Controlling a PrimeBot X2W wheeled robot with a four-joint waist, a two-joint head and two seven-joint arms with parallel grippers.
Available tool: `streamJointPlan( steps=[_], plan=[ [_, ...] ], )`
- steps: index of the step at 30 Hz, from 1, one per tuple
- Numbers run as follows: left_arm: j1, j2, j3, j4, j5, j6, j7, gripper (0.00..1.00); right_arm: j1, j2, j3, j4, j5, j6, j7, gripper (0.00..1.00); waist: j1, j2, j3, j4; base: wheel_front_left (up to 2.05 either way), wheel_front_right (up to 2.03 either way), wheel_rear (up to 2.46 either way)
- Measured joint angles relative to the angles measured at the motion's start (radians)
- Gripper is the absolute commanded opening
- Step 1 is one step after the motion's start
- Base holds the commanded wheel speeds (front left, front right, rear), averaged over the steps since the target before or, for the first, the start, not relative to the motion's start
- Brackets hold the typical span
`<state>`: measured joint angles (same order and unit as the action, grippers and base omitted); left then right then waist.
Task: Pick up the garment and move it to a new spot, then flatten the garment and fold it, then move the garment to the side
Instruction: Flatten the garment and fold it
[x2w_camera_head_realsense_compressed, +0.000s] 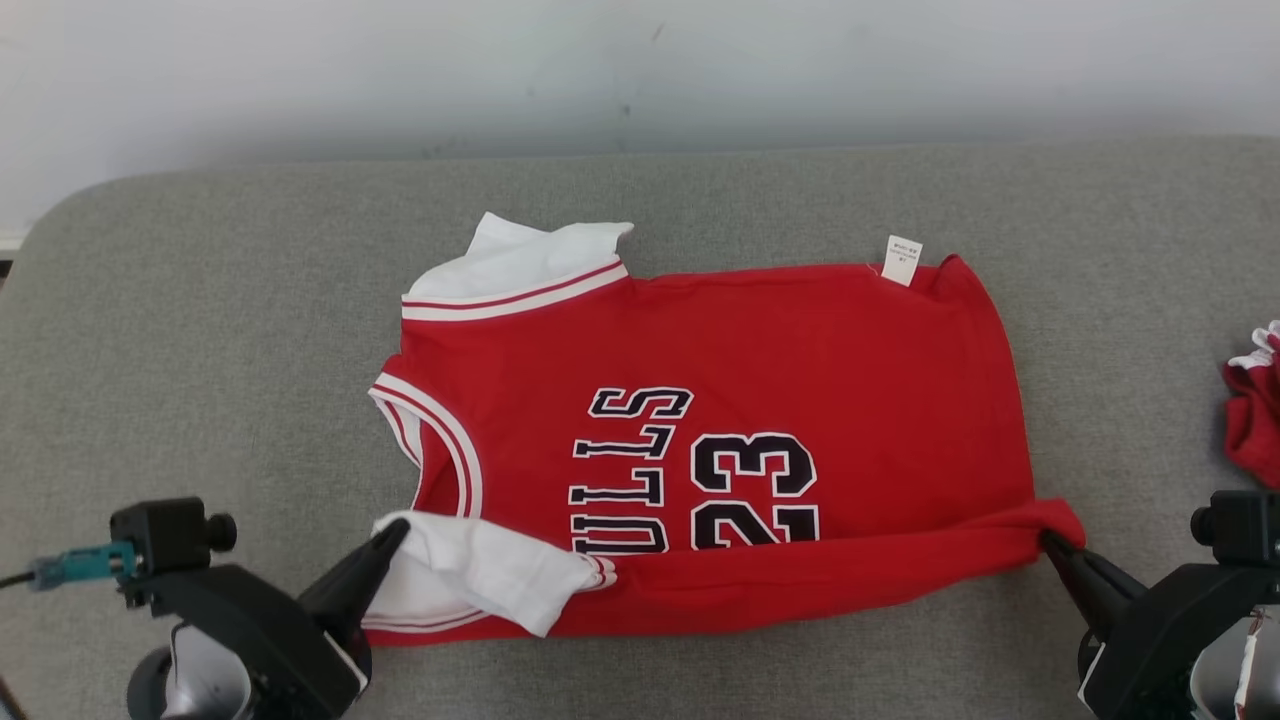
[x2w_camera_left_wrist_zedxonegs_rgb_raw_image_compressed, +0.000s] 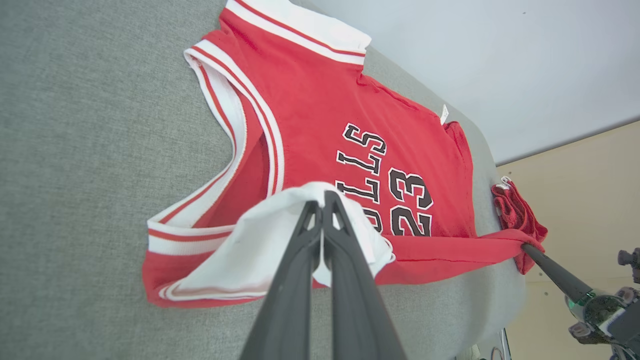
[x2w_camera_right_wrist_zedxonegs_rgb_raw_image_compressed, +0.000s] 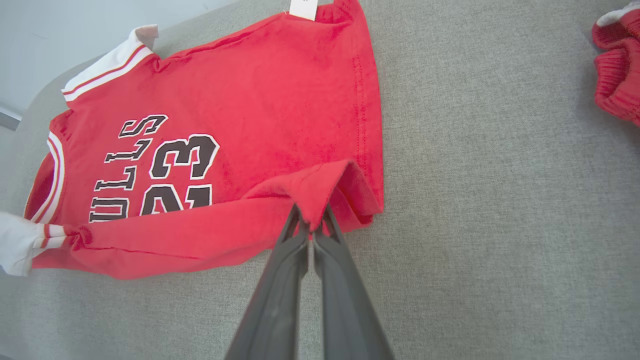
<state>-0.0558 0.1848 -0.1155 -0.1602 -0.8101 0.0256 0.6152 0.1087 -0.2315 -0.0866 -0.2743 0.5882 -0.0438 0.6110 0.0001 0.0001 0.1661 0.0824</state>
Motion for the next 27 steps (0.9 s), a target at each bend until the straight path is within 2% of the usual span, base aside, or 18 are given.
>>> streamJointPlan(
  steps=[7, 27],
  plan=[
    [-0.119, -0.008, -0.022, 0.118, 0.071, 0.012, -0.044, 0.00, -0.066, -0.005, -0.003, 0.052, 0.001, 0.000, 0.005, 0.00, 0.0000, 0.0000, 0.045, 0.012, 0.00, 0.00, 0.00],
    [-0.326, -0.028, -0.085, 0.355, 0.173, -0.025, -0.136, 0.00, -0.143, 0.000, 0.024, 0.176, -0.001, 0.001, -0.008, 0.00, -0.0001, -0.0001, 0.077, 0.003, 0.00, 0.00, 0.00]
  ],
)
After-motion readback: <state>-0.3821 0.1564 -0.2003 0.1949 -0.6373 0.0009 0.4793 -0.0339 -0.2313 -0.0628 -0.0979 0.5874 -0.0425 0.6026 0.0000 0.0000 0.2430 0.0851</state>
